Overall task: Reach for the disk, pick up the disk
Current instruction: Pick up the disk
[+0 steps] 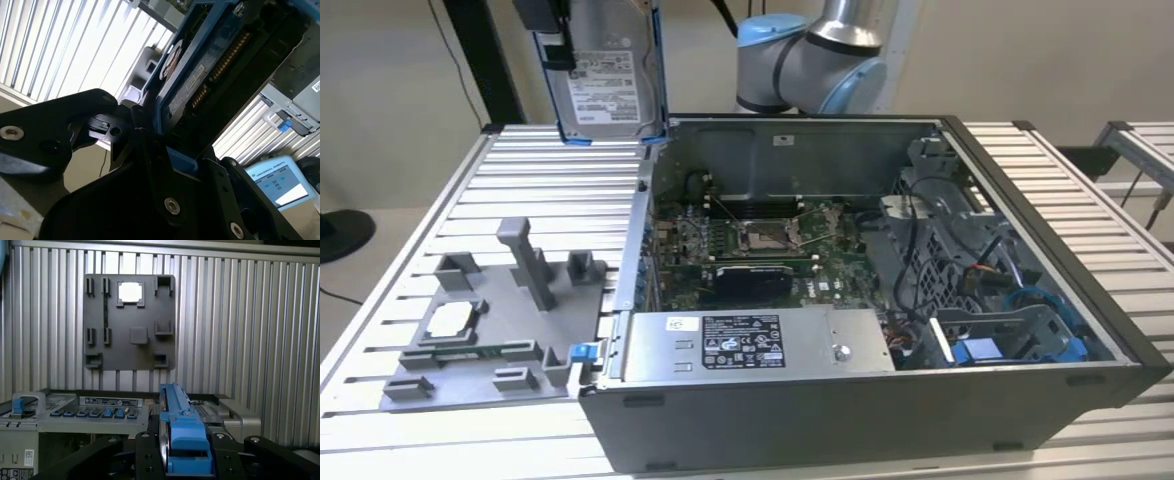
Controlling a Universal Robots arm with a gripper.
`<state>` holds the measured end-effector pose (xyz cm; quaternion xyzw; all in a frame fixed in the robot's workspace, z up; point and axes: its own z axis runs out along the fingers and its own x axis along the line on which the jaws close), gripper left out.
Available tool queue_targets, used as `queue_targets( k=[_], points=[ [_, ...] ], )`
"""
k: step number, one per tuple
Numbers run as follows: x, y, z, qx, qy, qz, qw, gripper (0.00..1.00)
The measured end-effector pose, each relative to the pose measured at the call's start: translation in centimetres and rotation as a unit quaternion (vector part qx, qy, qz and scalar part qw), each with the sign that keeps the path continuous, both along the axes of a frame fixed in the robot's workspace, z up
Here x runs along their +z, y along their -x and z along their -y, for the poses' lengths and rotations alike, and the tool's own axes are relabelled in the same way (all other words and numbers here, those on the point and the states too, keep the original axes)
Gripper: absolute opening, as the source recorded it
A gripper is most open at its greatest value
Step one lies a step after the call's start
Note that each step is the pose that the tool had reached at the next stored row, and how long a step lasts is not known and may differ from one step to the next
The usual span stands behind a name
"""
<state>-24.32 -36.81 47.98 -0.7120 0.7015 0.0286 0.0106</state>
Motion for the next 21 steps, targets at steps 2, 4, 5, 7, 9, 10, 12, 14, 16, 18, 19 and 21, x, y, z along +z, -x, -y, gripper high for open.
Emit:
queue_targets(
  k=[2,4,5,7,9,10,12,14,16,18,19,21],
  points=[
    [0.00,-0.5,0.00,0.000,0.0000,-0.0001,1.0000,0.00],
    [0.00,-1.0,0.00,0.000,0.0000,-0.0002,1.0000,0.00],
    [0.00,-1.2,0.00,0.000,0.0000,-0.0002,1.0000,0.00],
    [0.00,-1.8,0.00,0.000,0.0000,-0.0003,1.0000,0.00],
    [0.00,-2.3,0.00,0.000,0.0000,-0.0004,1.0000,0.00],
    [0.00,-2.6,0.00,0.000,0.0000,-0.0005,1.0000,0.00],
    [0.00,-3.1,0.00,0.000,0.0000,-0.0006,1.0000,0.00],
    [0.00,-3.7,0.00,0.000,0.0000,-0.0007,1.0000,0.00],
    [0.00,-4.2,0.00,0.000,0.0000,-0.0007,1.0000,0.00],
    [0.00,-4.7,0.00,0.000,0.0000,-0.0008,1.0000,0.00],
    [0.00,-5.0,0.00,0.000,0.0000,-0.0009,1.0000,0.00],
    [0.00,-5.5,0.00,0.000,0.0000,-0.0010,1.0000,0.00]
  ],
)
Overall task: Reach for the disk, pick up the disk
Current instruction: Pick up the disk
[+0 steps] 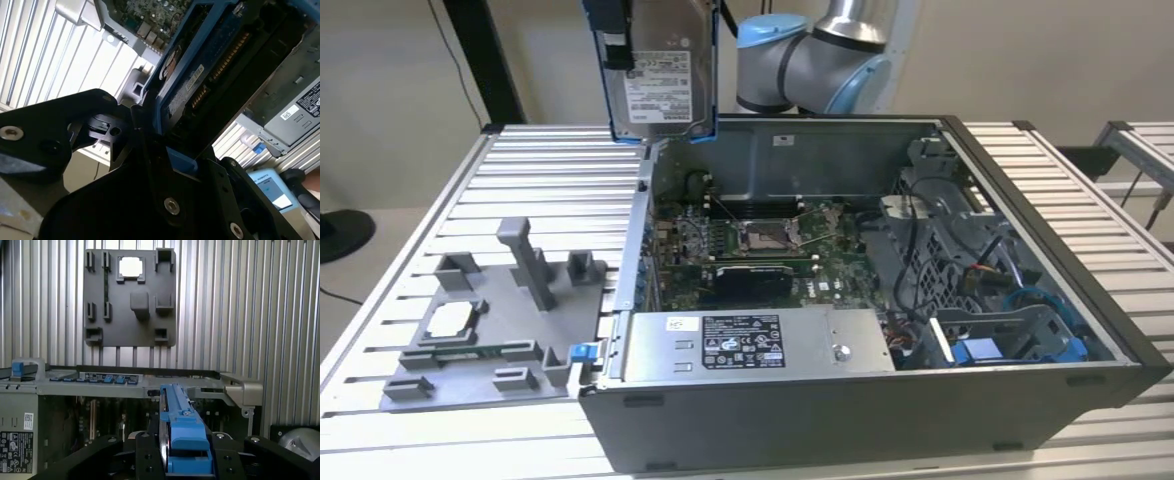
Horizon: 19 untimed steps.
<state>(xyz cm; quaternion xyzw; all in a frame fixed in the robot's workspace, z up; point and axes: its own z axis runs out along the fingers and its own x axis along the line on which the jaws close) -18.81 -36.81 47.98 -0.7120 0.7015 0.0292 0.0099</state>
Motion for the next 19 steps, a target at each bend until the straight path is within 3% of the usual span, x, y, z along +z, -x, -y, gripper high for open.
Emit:
queue_targets(
  k=[19],
  points=[
    [0.00,-5.0,0.00,0.000,0.0000,-0.0010,1.0000,0.00]
  ],
)
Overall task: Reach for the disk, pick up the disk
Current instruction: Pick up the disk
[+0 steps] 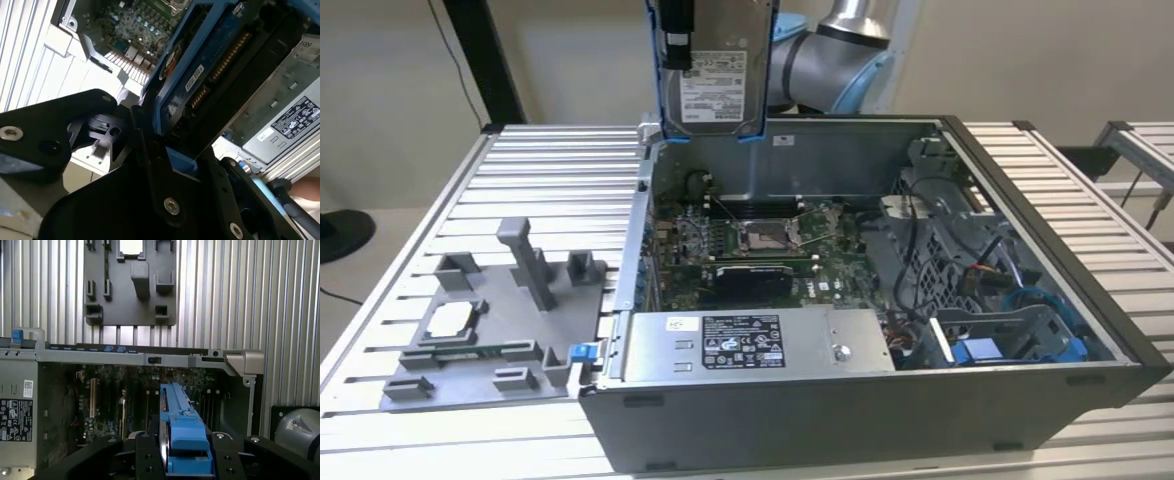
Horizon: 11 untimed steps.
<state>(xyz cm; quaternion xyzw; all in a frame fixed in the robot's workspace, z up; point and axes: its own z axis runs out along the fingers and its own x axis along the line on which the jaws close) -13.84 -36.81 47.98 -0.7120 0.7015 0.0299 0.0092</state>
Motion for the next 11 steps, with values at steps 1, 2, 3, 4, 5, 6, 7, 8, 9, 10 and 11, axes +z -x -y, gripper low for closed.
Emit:
queue_targets(
  k=[1,2,3,4,5,6,7,8,9,10,11],
  points=[
    [0.00,-0.3,0.00,0.000,0.0000,0.0000,1.0000,0.00],
    [0.00,-0.5,0.00,0.000,0.0000,-0.0001,1.0000,0.00],
    [0.00,-0.8,0.00,0.000,0.0000,-0.0001,1.0000,0.00],
    [-0.01,-1.0,0.00,0.000,-0.0001,-0.0002,1.0000,0.00],
    [0.00,-1.3,0.00,0.000,0.0000,-0.0002,1.0000,0.00],
    [0.00,-1.5,0.00,0.000,0.0000,-0.0003,1.0000,0.00],
    [0.00,-1.8,0.00,0.000,0.0000,-0.0004,1.0000,0.00],
    [0.00,-2.0,0.00,0.000,0.0000,-0.0004,1.0000,0.00],
    [0.00,-2.3,0.00,0.000,0.0000,-0.0004,1.0000,0.00],
    [0.00,-2.5,0.00,0.000,0.0000,-0.0005,1.0000,0.00],
    [0.00,-2.8,0.00,0.000,0.0000,-0.0005,1.0000,0.00]
  ],
)
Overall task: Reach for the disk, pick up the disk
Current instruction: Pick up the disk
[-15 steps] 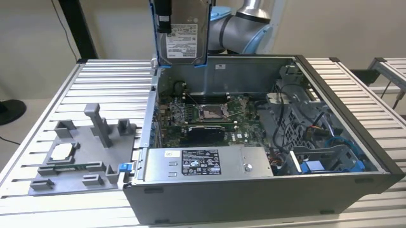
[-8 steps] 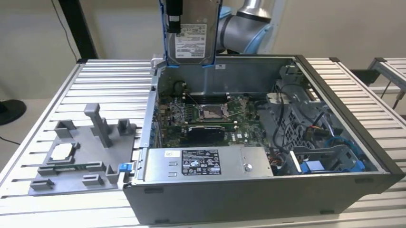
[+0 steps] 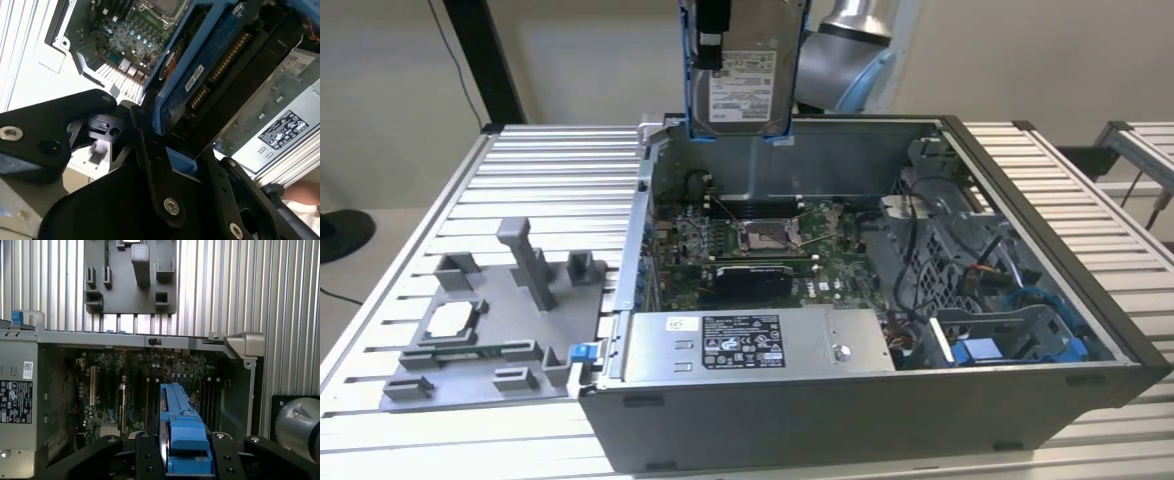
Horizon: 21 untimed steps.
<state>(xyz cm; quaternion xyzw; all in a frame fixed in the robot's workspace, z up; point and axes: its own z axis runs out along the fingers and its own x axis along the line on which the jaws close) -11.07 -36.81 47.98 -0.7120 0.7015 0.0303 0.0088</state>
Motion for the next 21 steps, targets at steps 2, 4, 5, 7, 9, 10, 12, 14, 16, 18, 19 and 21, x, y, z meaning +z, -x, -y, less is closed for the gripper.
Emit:
queue_targets(
  k=[2,4,5,7,9,10,12,14,16,18,19,21],
  points=[
    [0.00,-0.5,0.00,0.000,0.0000,-0.0001,1.0000,0.00],
    [0.00,-1.0,0.00,0.000,0.0000,-0.0002,1.0000,0.00],
    [0.00,-1.2,0.00,0.000,0.0001,-0.0003,1.0000,0.00],
    [0.00,-1.8,0.00,0.000,0.0000,-0.0004,1.0000,0.00],
    [0.00,-2.2,0.00,0.000,0.0000,-0.0005,1.0000,0.00],
    [0.00,-2.5,0.00,0.000,0.0000,-0.0005,1.0000,0.00],
    [0.00,-3.0,0.00,0.000,0.0000,-0.0006,1.0000,0.00],
    [0.00,-3.5,0.00,0.000,0.0000,-0.0007,1.0000,0.00],
    [0.00,-3.9,0.00,0.000,0.0000,-0.0008,1.0000,0.00],
    [0.00,-4.4,0.00,0.000,0.0000,-0.0009,1.0000,0.00],
    [0.01,-4.7,0.00,0.000,0.0001,-0.0010,1.0000,0.00],
    [0.00,-5.1,0.00,0.000,0.0000,-0.0010,1.0000,0.00]
  ],
)
